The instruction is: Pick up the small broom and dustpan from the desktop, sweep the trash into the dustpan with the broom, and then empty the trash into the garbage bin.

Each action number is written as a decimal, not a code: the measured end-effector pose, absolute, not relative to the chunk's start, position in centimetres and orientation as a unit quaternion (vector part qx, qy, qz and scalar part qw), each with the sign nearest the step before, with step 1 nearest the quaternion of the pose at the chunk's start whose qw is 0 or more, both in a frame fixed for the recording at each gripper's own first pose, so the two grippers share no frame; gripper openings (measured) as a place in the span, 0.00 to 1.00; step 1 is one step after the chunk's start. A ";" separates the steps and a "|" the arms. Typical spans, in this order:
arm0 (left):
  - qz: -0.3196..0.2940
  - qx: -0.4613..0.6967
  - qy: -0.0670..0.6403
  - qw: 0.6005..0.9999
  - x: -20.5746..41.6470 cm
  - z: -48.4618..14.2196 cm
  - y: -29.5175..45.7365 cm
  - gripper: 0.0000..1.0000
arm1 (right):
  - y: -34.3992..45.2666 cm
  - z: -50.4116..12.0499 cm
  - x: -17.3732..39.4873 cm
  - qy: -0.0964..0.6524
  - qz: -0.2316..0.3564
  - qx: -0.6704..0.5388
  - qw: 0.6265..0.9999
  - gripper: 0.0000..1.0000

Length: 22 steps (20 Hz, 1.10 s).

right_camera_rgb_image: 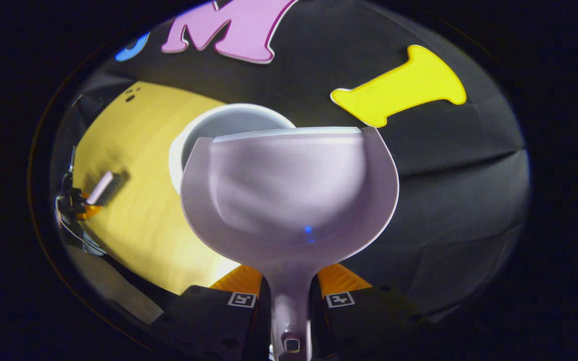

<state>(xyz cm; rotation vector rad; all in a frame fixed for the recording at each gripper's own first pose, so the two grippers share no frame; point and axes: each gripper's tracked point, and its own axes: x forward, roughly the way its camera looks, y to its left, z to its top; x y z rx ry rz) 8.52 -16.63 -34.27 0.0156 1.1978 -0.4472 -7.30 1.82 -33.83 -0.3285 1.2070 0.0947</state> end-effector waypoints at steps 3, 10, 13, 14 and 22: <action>-0.197 0.013 0.559 0.806 8.5 -34.4 -16.4 0.27 | 4.3 -32.6 -8.6 0.526 0.065 -0.123 0.839 0.32; -0.166 0.038 0.559 0.811 8.6 -34.5 -15.5 0.28 | 14.2 -33.3 -18.5 0.524 0.144 -0.035 0.838 0.35; -0.155 0.051 0.560 0.812 8.7 -34.5 -15.2 0.28 | 17.6 -36.1 -22.9 0.548 0.173 -0.025 0.818 0.35; -0.153 0.054 0.561 0.811 8.6 -34.5 -15.1 0.27 | 18.9 -37.3 -24.3 0.557 0.181 -0.019 0.810 0.35; -0.143 0.083 0.559 0.813 8.8 -34.5 -14.2 0.28 | 25.2 -50.7 -28.2 0.611 0.160 0.026 0.775 0.35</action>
